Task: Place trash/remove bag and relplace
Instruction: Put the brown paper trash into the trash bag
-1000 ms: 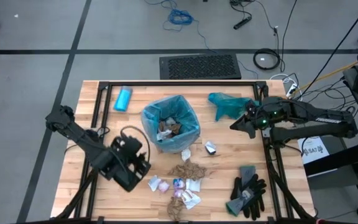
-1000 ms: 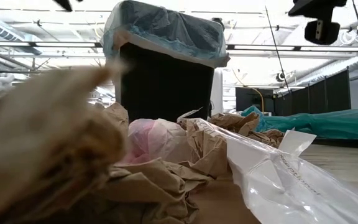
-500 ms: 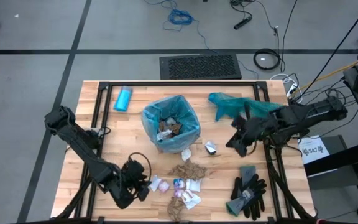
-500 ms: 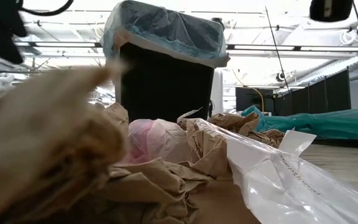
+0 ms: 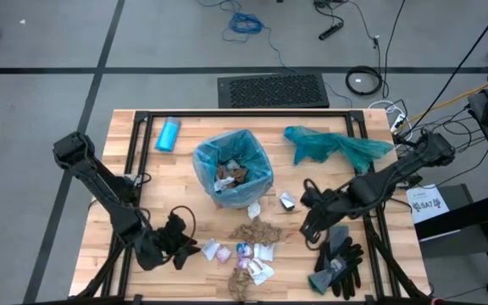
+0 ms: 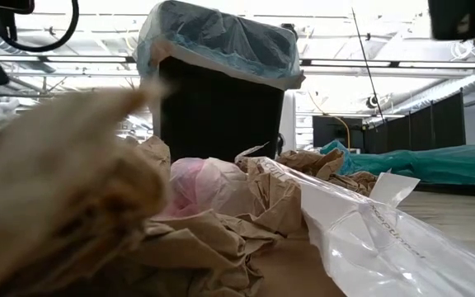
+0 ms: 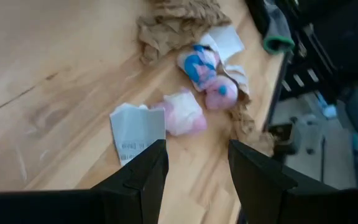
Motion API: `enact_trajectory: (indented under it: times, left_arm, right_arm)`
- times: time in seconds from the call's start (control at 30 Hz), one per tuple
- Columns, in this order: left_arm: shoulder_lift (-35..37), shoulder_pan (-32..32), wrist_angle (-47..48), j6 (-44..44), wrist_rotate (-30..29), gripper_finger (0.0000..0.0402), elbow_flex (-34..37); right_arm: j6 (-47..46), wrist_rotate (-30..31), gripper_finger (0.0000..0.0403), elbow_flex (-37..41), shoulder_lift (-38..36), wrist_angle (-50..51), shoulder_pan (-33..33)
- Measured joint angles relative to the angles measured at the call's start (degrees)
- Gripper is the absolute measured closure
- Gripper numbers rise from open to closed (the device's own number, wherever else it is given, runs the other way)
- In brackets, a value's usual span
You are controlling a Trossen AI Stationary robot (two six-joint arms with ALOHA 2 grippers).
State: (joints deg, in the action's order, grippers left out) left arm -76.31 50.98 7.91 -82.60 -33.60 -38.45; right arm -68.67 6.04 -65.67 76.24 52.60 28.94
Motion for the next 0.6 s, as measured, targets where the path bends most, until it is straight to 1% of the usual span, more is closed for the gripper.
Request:
enact_trajectory:
  times: [0.13,0.33,0.47,0.6]
  left_arm:
    - [2.0,-1.2,0.2,0.7,3.0,0.023,0.5]
    - [2.2,-2.6,0.1,0.6,3.3,0.023,0.5]
    - [2.2,-2.7,-2.1,-1.0,4.9,0.023,0.5]
    - [2.1,-2.8,-3.8,-0.4,5.8,0.023,0.5]
  right_arm:
    - [5.7,-0.1,0.0403,3.1,2.6,-10.9,-0.7]
    - [18.6,-0.2,0.0397,3.6,7.0,-14.4,-2.4]
    - [24.7,-2.8,0.0372,3.6,10.2,-17.4,-3.1]
    - [28.2,-4.2,0.0331,3.6,13.1,-19.4,-2.8]
